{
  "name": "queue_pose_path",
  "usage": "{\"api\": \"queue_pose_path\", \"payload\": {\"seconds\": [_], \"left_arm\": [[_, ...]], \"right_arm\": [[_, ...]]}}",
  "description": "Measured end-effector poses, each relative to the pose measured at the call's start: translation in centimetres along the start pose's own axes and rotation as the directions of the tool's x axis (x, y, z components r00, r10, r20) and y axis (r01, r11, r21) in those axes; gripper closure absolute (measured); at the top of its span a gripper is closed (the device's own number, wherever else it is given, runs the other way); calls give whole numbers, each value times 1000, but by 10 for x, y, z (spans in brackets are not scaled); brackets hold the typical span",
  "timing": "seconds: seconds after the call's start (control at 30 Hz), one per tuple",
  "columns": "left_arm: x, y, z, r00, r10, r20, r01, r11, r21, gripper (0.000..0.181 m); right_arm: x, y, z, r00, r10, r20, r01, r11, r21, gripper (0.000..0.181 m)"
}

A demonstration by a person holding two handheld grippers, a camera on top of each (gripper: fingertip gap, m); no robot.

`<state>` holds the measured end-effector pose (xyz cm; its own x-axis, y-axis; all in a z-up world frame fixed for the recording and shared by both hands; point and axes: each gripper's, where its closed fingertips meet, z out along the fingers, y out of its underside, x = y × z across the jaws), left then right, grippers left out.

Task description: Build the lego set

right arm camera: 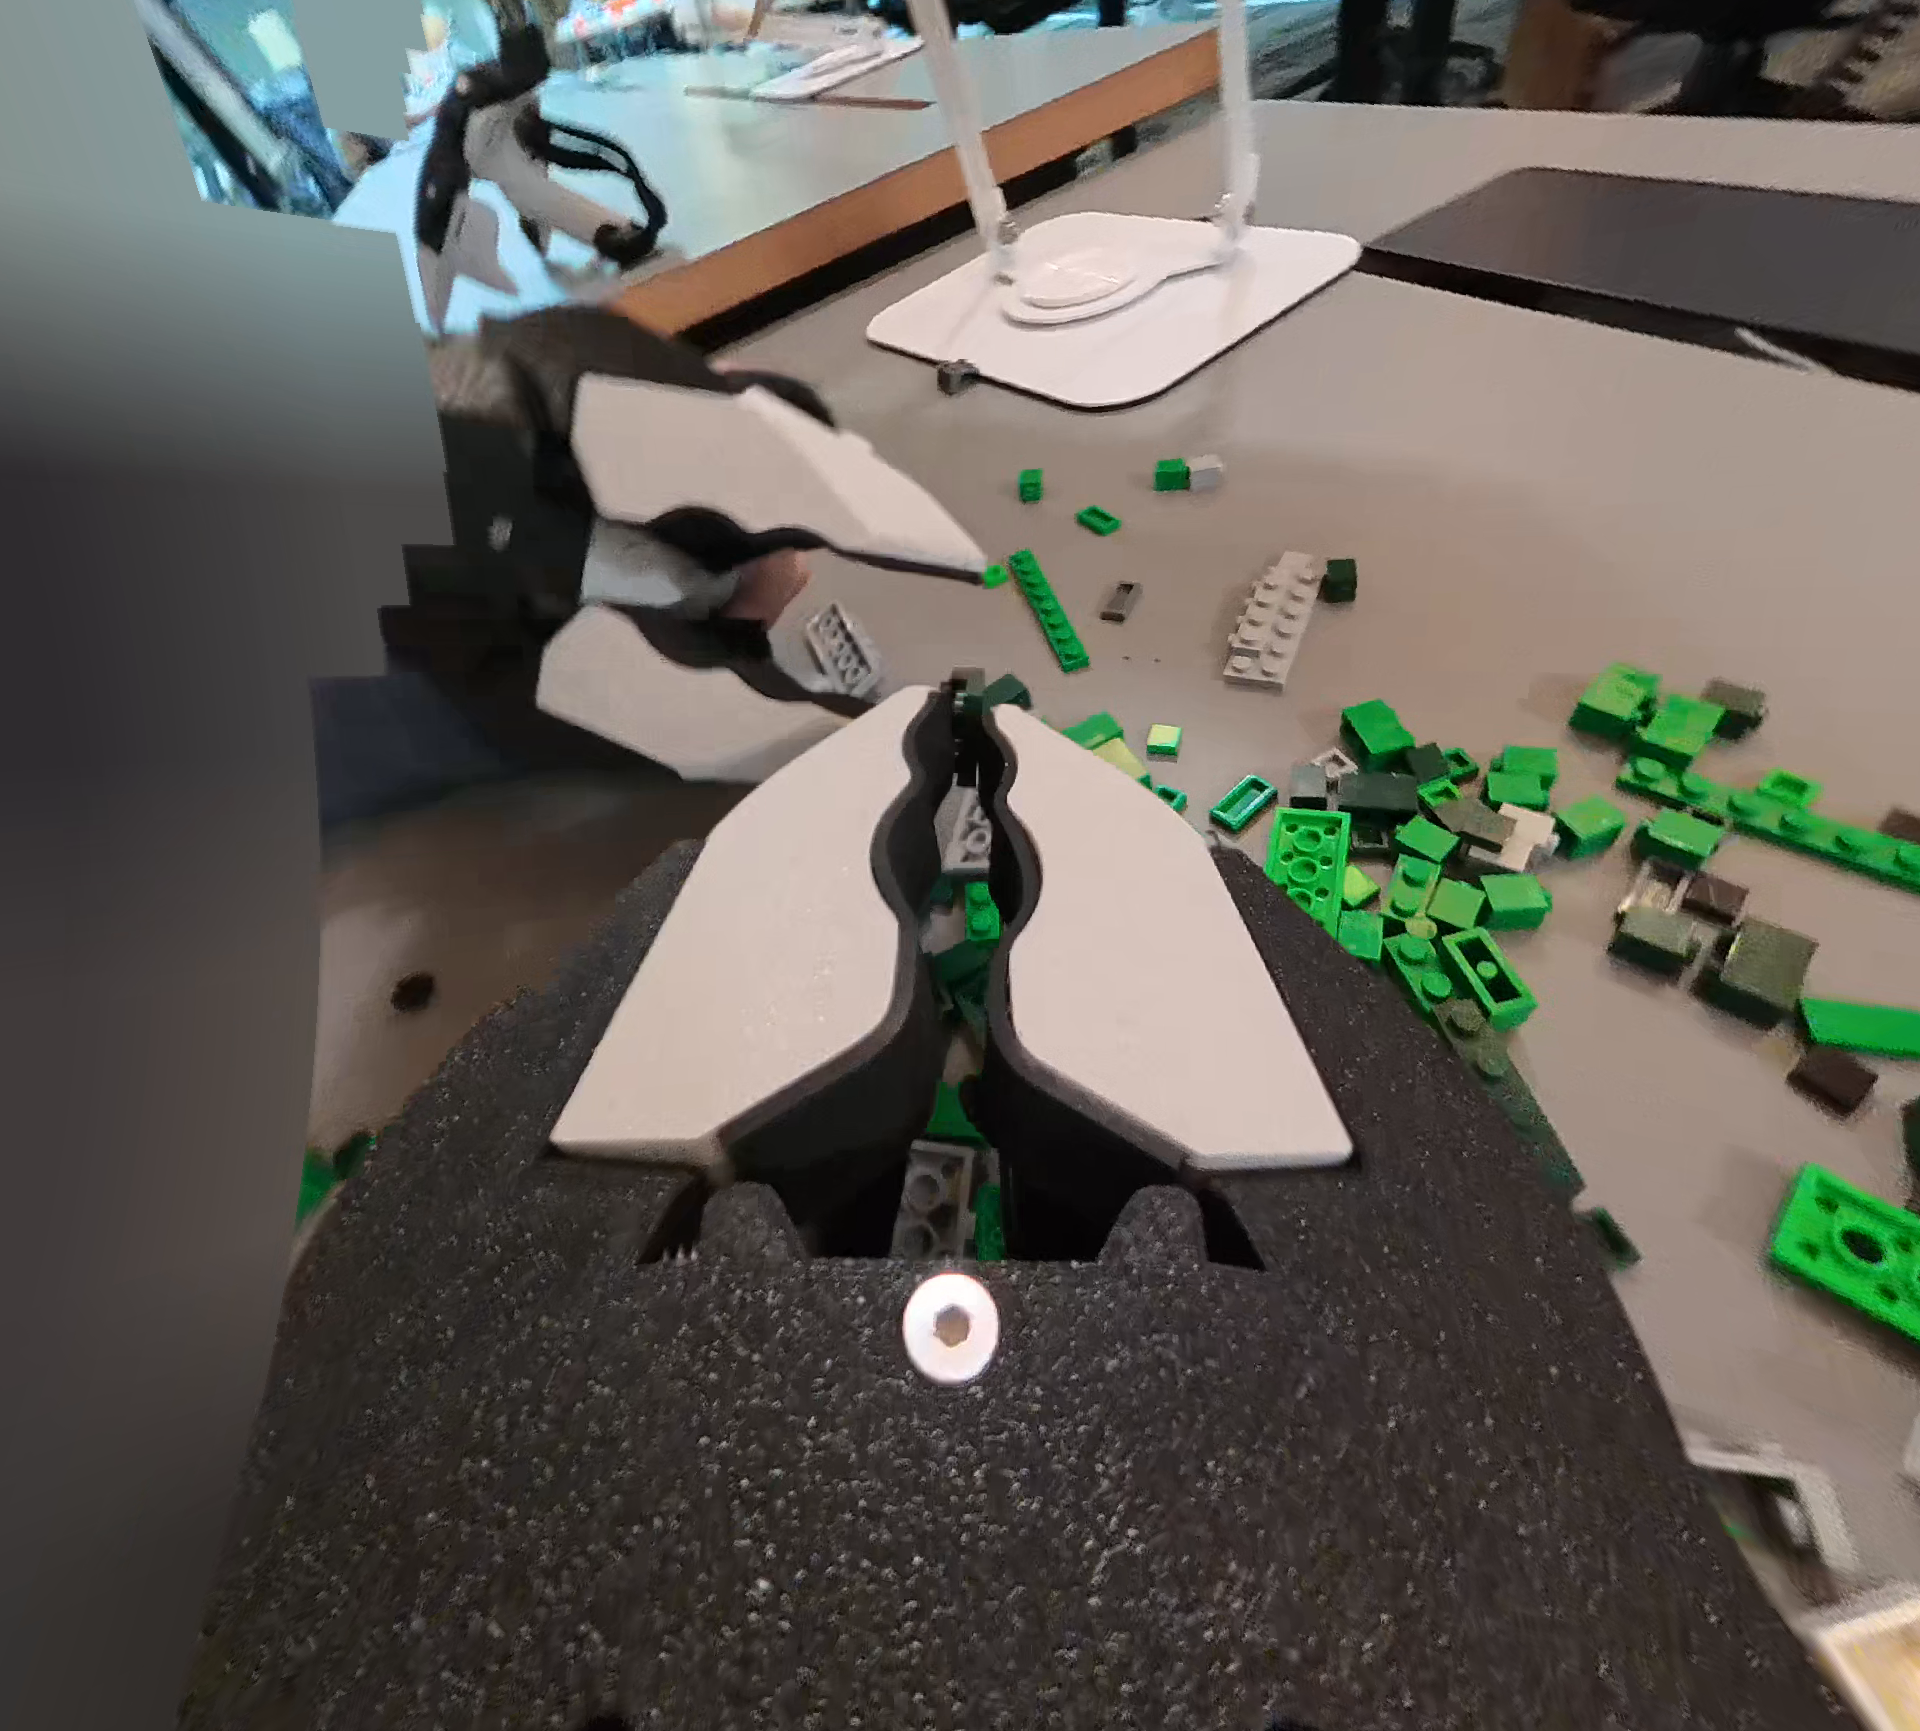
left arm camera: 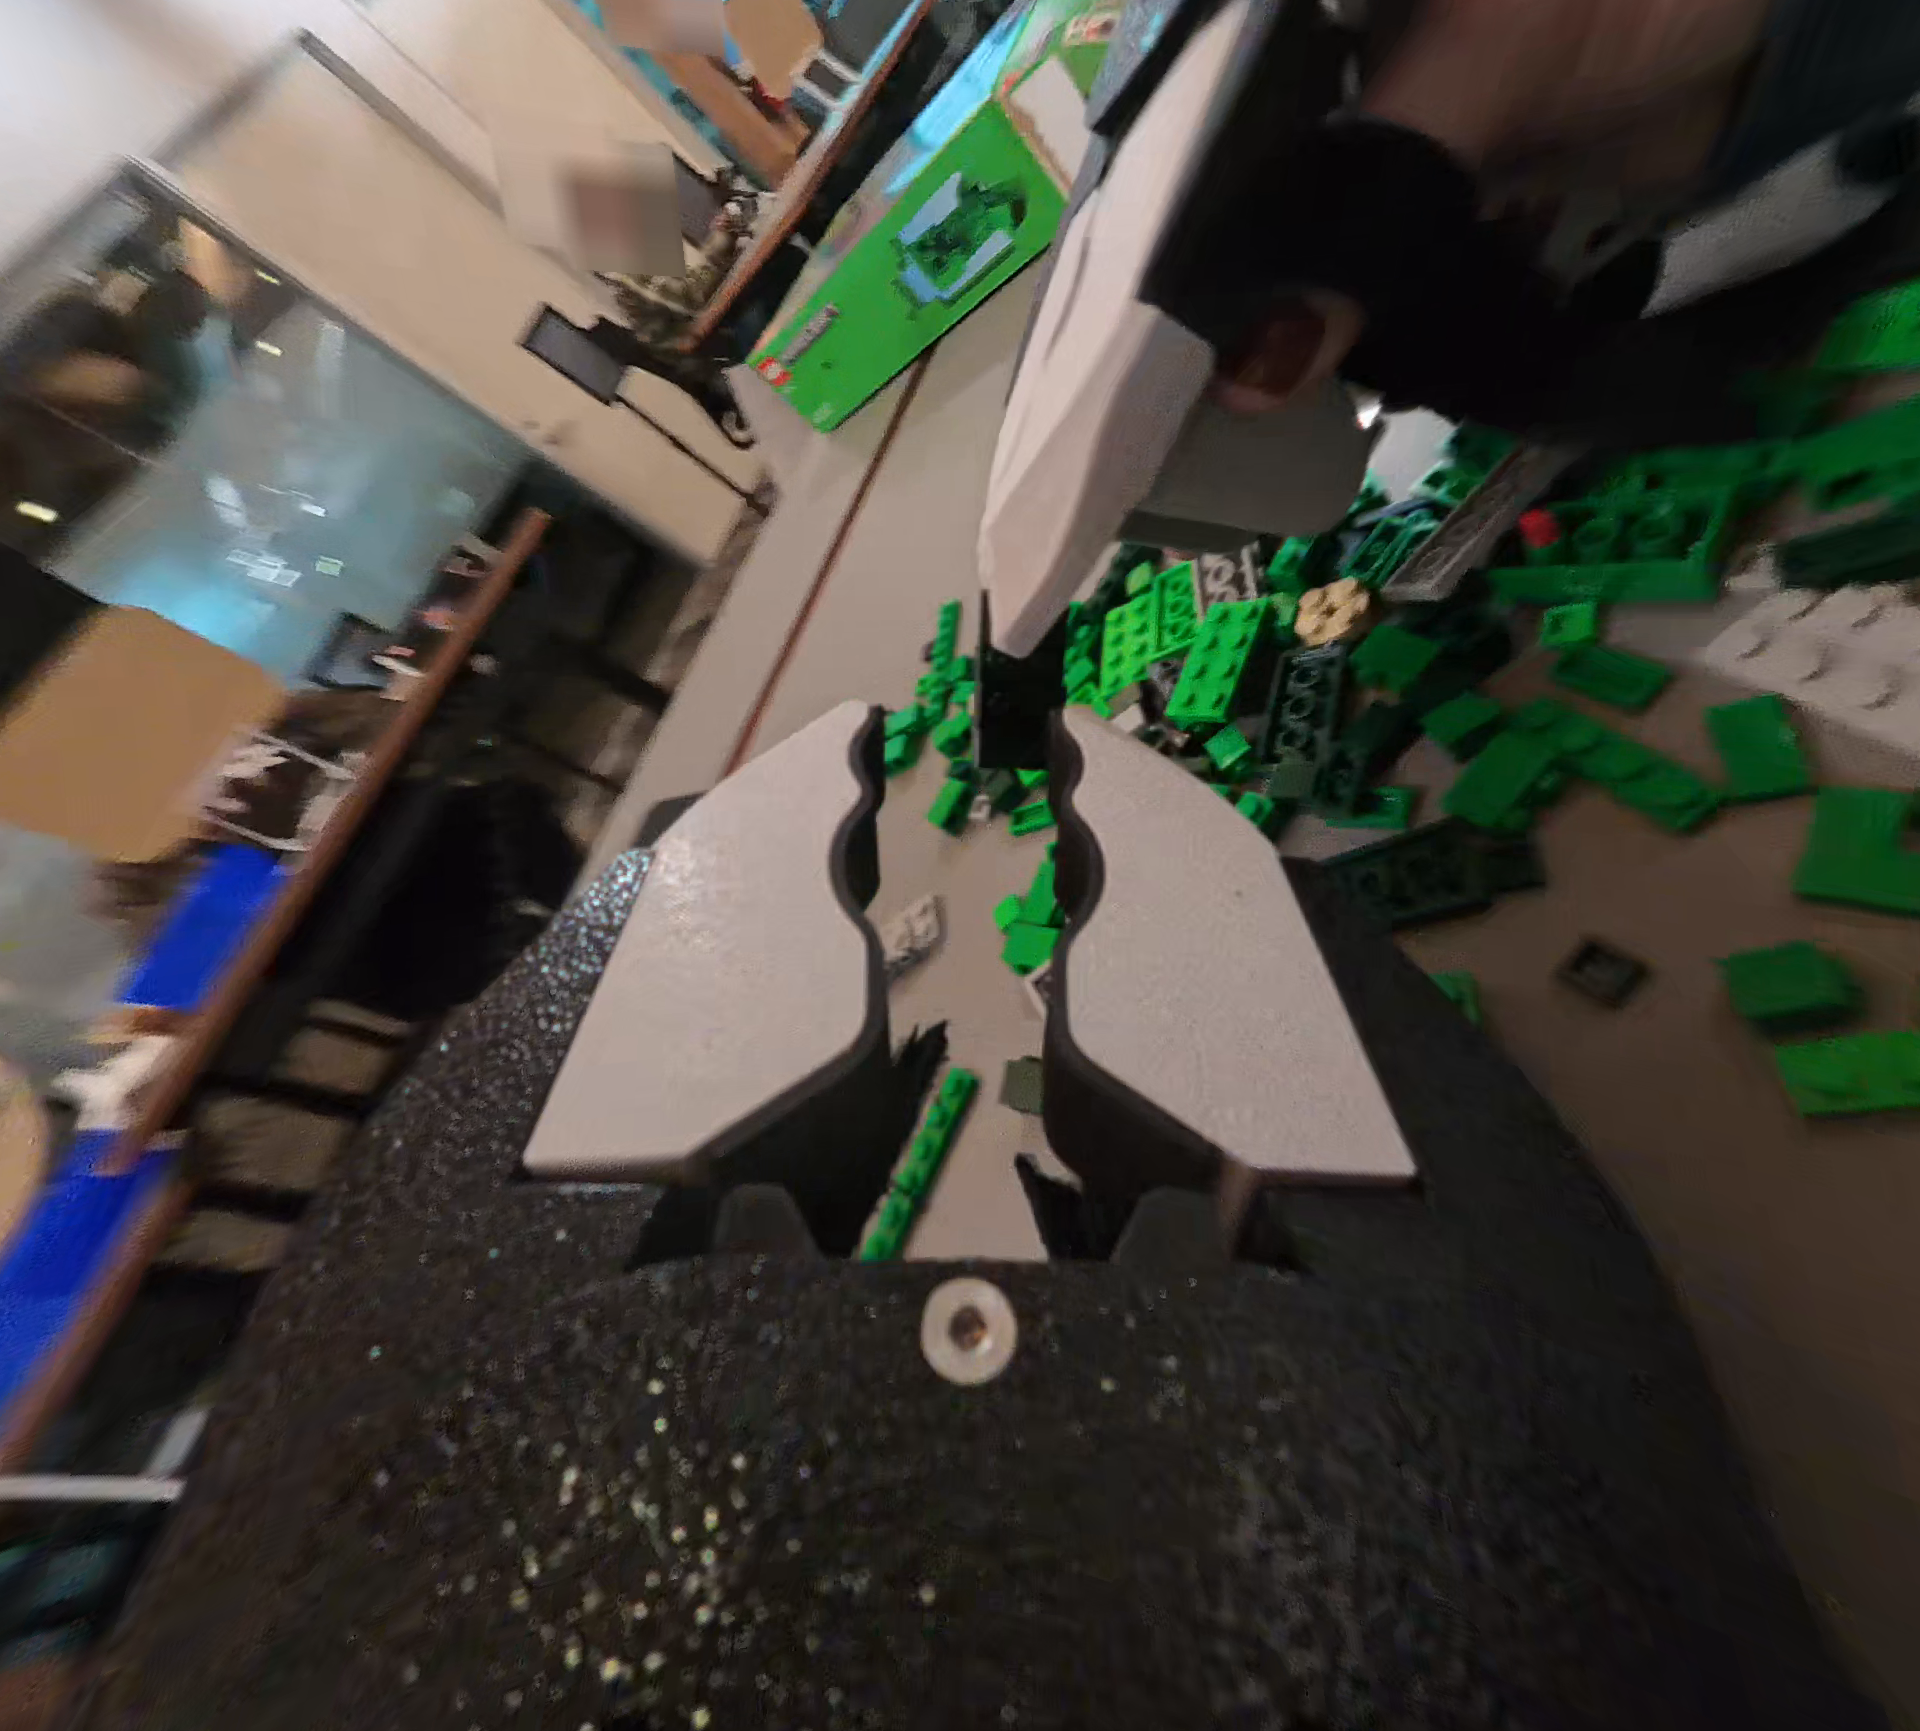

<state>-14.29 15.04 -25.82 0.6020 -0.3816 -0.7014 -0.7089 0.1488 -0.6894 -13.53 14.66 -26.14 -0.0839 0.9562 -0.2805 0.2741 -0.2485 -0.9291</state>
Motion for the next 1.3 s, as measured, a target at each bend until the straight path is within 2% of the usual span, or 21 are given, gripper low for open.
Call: {"api": "queue_pose_path", "payload": {"seconds": [0.07,0.27,0.4,0.47,0.57,0.77,0.83,0.9,1.03,1.17,1.3], "left_arm": [[1,0,2,996,79,34,-78,996,-38,153],[4,-5,7,997,73,35,-70,994,-86,167],[3,-4,9,985,151,82,-141,983,-119,151],[5,0,11,989,130,65,-121,984,-134,152],[6,2,10,992,120,46,-113,984,-140,165],[7,-1,9,998,70,8,-69,990,-125,165],[6,-6,8,997,80,20,-78,992,-102,165],[7,-7,8,997,79,17,-77,991,-106,165],[6,-8,6,999,-22,-24,21,998,-67,166],[14,-9,2,977,-142,-158,142,990,-8,165],[25,-14,-4,921,-236,-309,257,966,28,165]], "right_arm": [[2,-3,-1,997,75,-3,-74,997,25,176],[6,-4,-1,986,163,-26,-162,986,42,176],[4,-2,0,983,181,-15,-180,983,38,176],[4,-2,1,983,182,-10,-181,983,34,176],[3,-2,1,984,177,-7,-176,984,33,176],[1,-2,0,989,151,3,-151,988,41,175],[-2,2,1,983,180,36,-181,983,15,165],[-6,2,3,976,205,72,-207,978,18,172],[-8,0,3,995,86,49,-87,996,9,175],[-14,6,1,994,-82,73,86,995,-58,173],[-22,12,-4,968,-204,149,218,972,-83,173]]}}
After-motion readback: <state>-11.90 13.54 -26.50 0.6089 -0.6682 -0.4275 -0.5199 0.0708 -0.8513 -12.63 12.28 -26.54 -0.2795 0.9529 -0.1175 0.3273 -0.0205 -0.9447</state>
